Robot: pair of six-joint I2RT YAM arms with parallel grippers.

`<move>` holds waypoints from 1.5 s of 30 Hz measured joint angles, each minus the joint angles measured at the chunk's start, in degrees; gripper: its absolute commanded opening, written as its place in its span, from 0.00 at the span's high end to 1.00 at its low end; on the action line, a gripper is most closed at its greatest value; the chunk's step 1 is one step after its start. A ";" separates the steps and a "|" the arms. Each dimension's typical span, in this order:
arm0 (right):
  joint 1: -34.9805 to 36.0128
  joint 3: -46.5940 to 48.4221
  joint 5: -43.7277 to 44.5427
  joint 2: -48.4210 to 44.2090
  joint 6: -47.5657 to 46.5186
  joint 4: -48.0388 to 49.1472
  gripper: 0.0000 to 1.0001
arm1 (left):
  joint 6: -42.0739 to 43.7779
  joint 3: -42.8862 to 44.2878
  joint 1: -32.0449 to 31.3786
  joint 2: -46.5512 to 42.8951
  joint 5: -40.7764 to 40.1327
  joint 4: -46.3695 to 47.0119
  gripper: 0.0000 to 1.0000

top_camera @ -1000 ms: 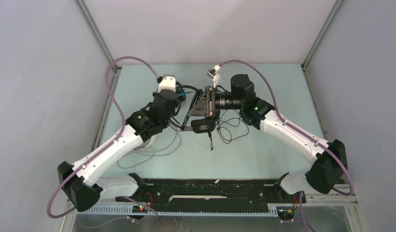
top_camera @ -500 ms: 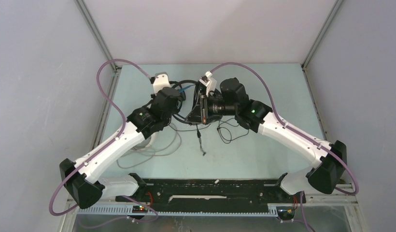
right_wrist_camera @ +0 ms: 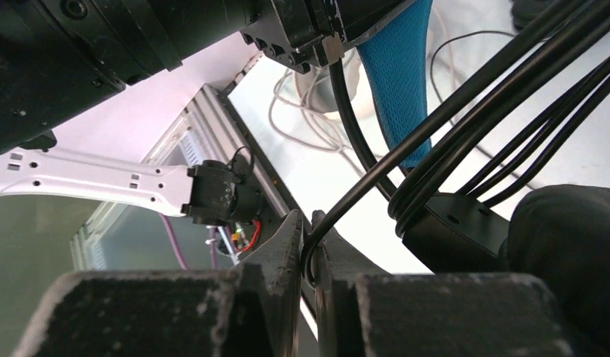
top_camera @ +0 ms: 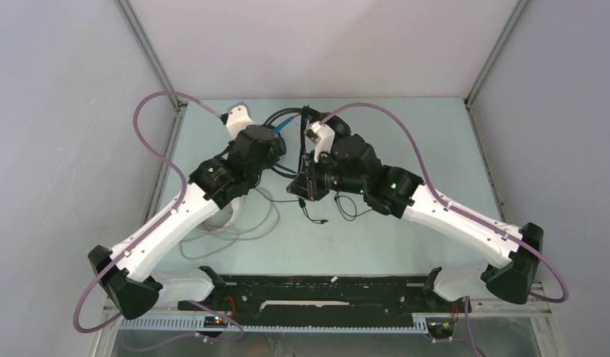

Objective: Wrap the headphones
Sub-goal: Wrap the headphones cable around the headphones.

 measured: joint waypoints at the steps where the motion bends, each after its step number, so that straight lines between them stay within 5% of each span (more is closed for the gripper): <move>1: 0.63 0.00 1.42 -0.31 -0.83 -0.15 0.89 | -0.57 0.00 0.00 -0.13 0.17 -0.20 1.00; 10: 4.94 -2.23 14.84 -4.98 -5.57 0.66 0.85 | -5.27 1.40 0.02 -0.92 1.14 -2.64 1.00; 25: 7.56 -6.45 22.97 -5.90 -8.02 4.87 0.83 | -8.50 5.44 0.13 -1.79 3.89 -5.35 1.00; 45: 9.90 -23.10 20.26 -21.03 -15.28 16.83 0.46 | -9.60 5.84 0.13 -3.80 7.80 -6.25 1.00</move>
